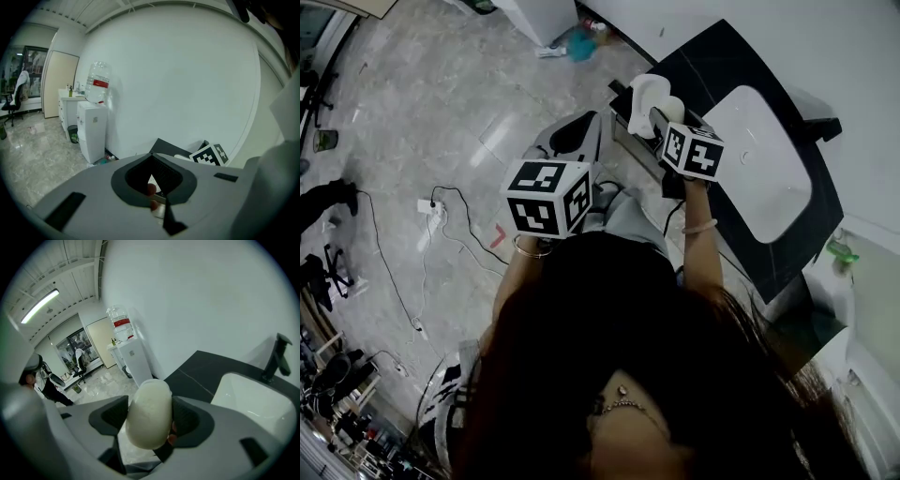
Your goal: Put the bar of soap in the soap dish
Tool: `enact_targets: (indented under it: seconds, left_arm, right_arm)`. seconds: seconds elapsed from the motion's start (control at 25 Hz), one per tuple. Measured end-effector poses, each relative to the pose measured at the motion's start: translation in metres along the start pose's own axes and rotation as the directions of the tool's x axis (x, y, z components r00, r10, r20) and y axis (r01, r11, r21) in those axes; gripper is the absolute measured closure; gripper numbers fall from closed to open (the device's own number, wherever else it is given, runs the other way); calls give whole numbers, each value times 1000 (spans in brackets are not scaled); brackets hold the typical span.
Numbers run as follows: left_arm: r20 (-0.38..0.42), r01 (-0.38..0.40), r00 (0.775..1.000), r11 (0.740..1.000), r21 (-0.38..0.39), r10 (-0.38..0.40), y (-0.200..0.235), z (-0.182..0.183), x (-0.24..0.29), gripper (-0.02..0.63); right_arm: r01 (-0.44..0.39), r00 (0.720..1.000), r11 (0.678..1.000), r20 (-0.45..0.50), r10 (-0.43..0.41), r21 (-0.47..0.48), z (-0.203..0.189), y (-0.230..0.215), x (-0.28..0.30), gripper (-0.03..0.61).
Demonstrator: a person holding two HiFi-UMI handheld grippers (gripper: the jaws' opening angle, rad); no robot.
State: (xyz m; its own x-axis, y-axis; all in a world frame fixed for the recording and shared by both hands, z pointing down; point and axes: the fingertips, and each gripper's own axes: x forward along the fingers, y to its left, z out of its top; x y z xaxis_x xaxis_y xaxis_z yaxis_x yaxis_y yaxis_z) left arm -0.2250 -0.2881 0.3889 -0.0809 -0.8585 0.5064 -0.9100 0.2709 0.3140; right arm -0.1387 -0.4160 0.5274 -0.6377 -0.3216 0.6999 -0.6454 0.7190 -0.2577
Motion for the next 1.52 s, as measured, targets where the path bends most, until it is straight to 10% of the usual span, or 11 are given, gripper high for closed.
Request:
enact_targets:
  seconds: [1.52]
  left_arm:
    - [-24, -154, 988, 987, -40, 153, 43, 8, -2, 619]
  right_arm:
    - [7, 994, 974, 110, 18, -228, 3, 30, 57, 272]
